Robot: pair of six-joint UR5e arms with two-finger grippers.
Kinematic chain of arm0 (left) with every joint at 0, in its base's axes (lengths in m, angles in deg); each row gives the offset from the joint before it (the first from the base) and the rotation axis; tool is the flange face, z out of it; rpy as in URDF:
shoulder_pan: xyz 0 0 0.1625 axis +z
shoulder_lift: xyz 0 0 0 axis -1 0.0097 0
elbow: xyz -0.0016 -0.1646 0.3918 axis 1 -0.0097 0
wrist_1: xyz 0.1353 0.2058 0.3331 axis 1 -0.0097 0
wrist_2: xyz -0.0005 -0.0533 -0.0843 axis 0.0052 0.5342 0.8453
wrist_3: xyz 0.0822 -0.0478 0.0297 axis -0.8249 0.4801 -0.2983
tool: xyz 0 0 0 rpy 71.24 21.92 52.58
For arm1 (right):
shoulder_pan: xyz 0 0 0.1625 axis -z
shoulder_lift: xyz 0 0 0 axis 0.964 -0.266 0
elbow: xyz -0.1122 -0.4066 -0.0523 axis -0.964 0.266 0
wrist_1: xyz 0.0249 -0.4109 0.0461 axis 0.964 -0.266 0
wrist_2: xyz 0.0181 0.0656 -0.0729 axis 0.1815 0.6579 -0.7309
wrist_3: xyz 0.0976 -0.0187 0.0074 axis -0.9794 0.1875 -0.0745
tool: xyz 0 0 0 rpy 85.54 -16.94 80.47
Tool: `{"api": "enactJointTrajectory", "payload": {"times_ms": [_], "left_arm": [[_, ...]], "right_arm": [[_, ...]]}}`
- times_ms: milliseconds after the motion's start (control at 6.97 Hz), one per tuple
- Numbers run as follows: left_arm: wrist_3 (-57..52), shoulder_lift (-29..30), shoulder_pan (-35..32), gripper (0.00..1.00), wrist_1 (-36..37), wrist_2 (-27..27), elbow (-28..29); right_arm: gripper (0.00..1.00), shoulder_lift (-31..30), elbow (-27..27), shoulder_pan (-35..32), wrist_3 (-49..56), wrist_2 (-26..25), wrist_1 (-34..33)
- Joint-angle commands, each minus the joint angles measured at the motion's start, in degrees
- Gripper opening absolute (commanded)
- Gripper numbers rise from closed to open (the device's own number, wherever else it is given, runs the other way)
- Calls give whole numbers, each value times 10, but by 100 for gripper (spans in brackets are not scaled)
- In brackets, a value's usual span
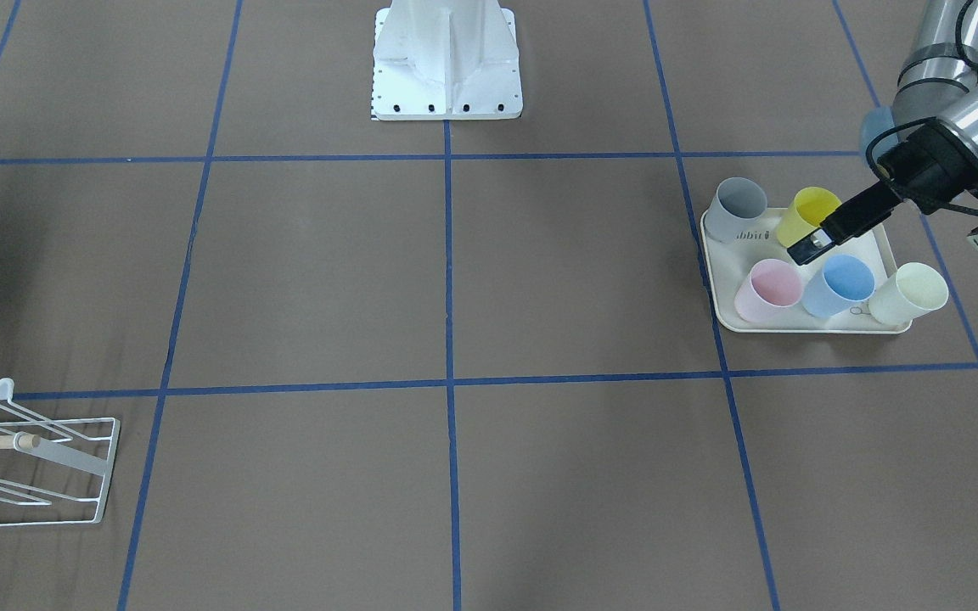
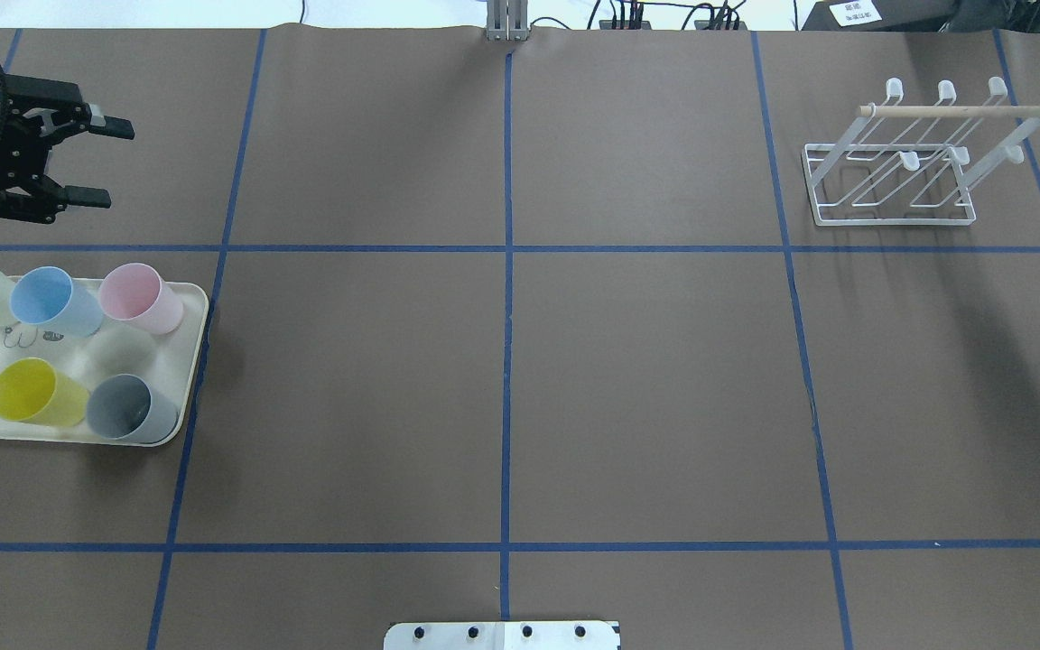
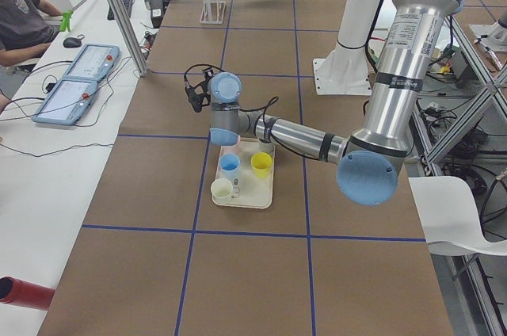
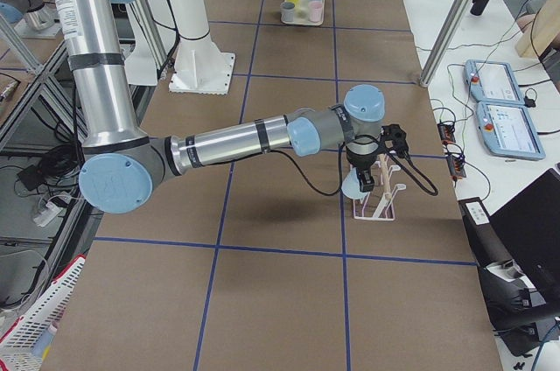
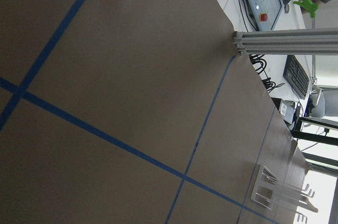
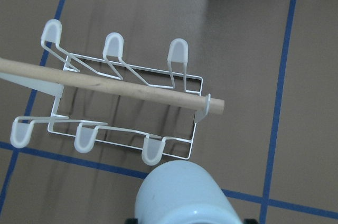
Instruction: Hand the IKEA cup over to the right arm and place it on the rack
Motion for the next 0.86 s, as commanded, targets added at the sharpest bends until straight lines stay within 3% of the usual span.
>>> {"api": "enactJointTrajectory", "payload": {"times_ms": [0, 717], "left_arm": [[-13, -8, -2, 100, 5, 1, -3], [-13, -13, -5, 100, 7, 1, -7]], "right_arm": [[10, 38, 24, 5, -10, 1, 0], [11, 49, 64, 39, -9, 0, 6]]}}
